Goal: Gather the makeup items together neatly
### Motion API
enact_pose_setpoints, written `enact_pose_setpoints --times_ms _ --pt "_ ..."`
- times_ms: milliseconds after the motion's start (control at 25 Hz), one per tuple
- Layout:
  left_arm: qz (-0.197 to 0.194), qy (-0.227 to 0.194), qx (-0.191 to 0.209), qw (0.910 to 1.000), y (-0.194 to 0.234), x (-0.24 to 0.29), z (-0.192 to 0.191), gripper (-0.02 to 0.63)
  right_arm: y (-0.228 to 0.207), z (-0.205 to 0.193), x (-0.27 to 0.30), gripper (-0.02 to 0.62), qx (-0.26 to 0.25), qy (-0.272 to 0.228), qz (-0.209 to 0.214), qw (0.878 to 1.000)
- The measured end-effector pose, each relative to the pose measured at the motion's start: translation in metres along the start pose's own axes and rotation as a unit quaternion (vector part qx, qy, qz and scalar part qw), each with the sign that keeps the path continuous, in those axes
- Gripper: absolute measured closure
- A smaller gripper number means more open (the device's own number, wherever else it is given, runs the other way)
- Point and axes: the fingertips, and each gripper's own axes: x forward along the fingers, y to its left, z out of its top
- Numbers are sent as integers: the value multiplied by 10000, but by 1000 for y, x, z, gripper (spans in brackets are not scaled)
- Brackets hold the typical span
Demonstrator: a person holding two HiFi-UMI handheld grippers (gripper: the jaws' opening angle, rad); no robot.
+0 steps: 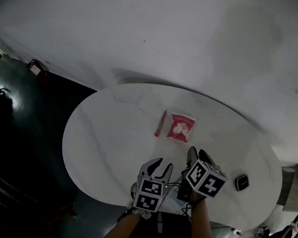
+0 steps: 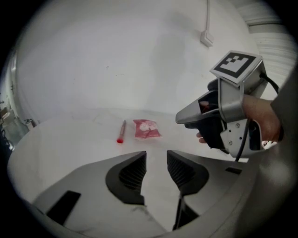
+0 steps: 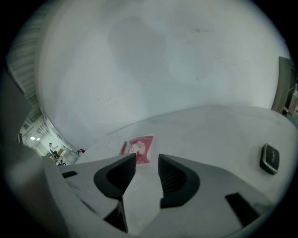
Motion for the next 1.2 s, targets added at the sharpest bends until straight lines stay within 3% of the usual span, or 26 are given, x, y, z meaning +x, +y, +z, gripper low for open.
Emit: enact_pose_setpoints --times_ms 480,1200 --pt "-518 244 537 9969 -51 4 -18 430 -57 -50 -41 422 339 147 -468 9982" --pt "-991 853 1041 9859 -91 4 -67 430 -99 -143 -74 422 674 689 -819 9920"
